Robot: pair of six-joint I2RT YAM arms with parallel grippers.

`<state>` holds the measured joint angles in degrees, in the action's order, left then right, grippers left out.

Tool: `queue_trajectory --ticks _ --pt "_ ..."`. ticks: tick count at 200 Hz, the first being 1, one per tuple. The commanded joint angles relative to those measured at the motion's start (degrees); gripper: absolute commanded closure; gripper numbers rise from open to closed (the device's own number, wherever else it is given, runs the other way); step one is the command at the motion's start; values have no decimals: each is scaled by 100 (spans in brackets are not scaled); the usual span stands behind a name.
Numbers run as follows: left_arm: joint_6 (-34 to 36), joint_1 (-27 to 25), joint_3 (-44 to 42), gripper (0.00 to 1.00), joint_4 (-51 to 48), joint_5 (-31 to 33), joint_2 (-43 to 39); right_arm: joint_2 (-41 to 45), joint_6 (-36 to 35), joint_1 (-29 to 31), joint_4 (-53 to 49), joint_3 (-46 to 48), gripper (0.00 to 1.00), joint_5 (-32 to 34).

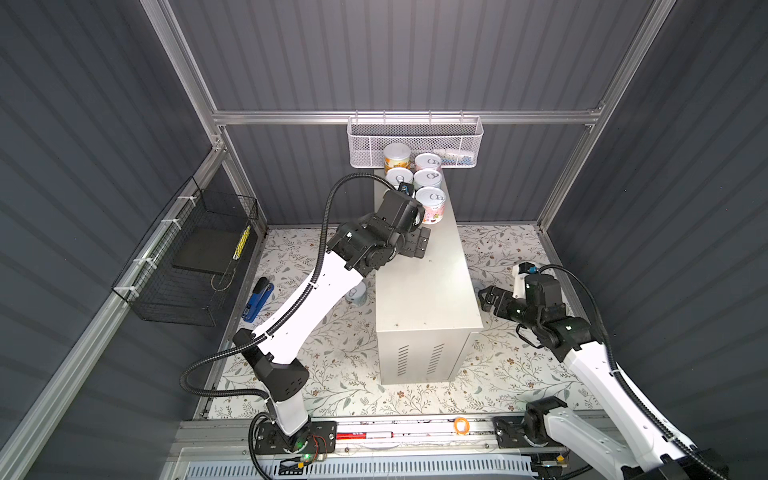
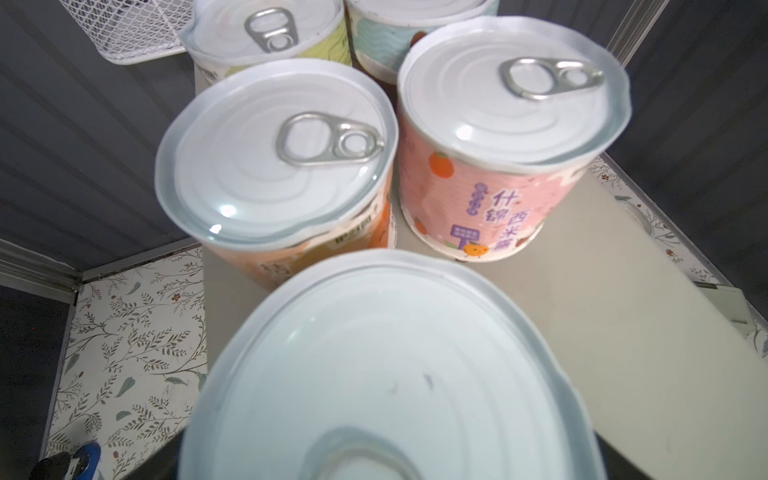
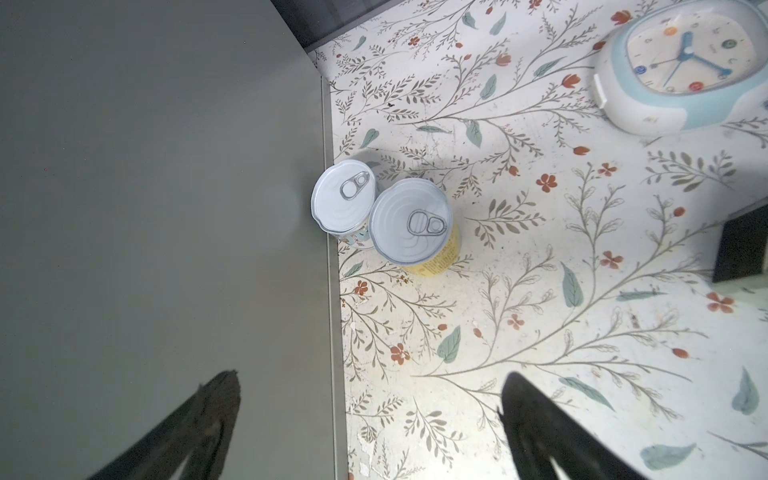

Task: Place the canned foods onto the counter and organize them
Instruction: 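Set the yellow-labelled can in front of the orange and pink cans, then release the yellow-labelled can and draw the left gripper back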

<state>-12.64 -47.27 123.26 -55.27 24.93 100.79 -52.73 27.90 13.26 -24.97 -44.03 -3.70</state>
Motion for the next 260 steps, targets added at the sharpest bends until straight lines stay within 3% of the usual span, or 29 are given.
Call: queue_trajectory --ticks 1,59,158,203,232,260 --pt "40 -22 -124 1 55 23 -150 -9 -48 -25 54 -9 1 -65" --pt "336 -19 -44 1 159 61 -565 27 -136 -51 -34 -153 1 -30" --pt "507 -13 -771 1 691 67 -1603 138 -166 -64 -246 -308 1 6" --pt "536 -20 -1312 0 796 941 -2441 82 -229 -73 -272 -334 1 94" --pt "399 -11 -2166 0 934 1607 -3072 -108 -267 -78 -183 -359 1 150" --pt "-45 157 -3214 1 1162 1858 -3513 -421 -294 -78 -109 -502 1 131"
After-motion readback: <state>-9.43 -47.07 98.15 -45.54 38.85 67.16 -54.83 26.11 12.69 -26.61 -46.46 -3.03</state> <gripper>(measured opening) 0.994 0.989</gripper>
